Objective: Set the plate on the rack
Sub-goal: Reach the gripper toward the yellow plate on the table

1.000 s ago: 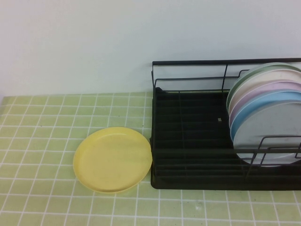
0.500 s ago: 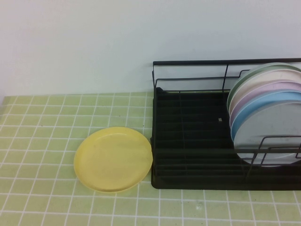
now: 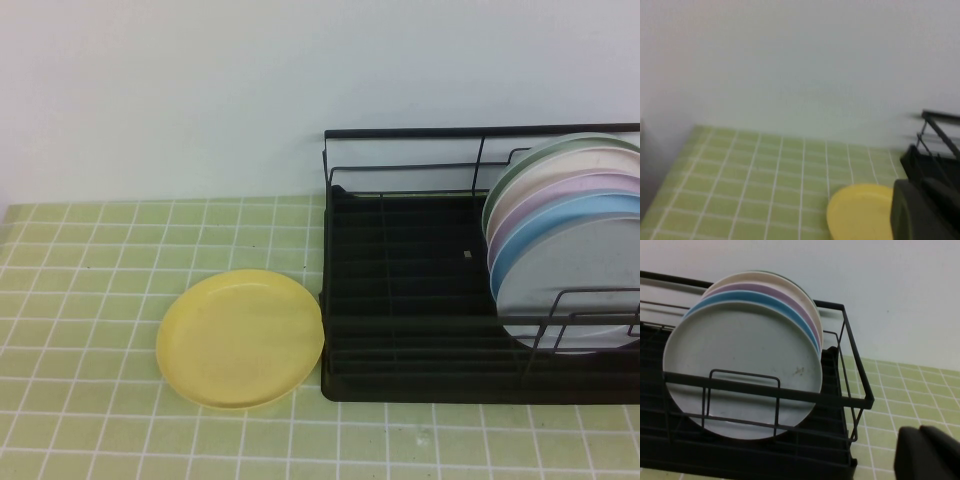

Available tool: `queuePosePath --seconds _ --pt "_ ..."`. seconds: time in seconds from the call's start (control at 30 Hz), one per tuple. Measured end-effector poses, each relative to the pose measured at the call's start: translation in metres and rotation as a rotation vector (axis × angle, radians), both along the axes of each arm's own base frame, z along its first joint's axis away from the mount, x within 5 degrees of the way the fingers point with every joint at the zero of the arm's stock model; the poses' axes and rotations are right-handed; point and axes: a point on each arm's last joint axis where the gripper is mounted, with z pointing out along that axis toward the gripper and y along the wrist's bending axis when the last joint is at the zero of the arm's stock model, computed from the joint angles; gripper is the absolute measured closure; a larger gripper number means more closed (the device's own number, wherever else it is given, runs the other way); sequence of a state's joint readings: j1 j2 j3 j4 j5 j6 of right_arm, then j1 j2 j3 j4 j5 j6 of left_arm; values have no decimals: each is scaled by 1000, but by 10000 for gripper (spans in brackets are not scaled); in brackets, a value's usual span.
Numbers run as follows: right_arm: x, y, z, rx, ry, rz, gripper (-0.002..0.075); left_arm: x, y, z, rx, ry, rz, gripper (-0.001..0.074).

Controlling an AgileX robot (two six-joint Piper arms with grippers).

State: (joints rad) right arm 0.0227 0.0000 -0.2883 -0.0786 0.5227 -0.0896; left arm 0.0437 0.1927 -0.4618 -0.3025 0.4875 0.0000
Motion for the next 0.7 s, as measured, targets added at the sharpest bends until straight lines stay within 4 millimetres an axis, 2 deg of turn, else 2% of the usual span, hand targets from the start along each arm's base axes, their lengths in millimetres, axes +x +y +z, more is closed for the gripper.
queuePosePath --seconds 0.13,0.3,0.37,0.4,0.43,0.5,0.57,0.6,0.7 --pt "0 0 0 0 -2 0 727 26 -5 28 8 204 -73 734" --pt "0 0 0 7 -4 3 727 78 -9 60 105 341 -184 716" --pt "0 1 1 20 -9 9 727 97 -9 69 112 379 -202 634" --pt "0 1 1 27 -13 12 727 107 -9 71 108 413 -214 562" --pt "0 2 1 33 -15 14 727 116 -10 72 101 440 -225 487" --pt "0 2 2 45 -22 19 727 138 -11 72 94 521 -256 273" --pt "0 2 2 49 -26 21 727 159 -12 67 102 606 -298 135" --pt "0 2 2 49 -27 21 727 169 -12 65 103 644 -316 109" --pt "0 2 2 49 -27 21 727 197 -12 56 108 722 -347 152"
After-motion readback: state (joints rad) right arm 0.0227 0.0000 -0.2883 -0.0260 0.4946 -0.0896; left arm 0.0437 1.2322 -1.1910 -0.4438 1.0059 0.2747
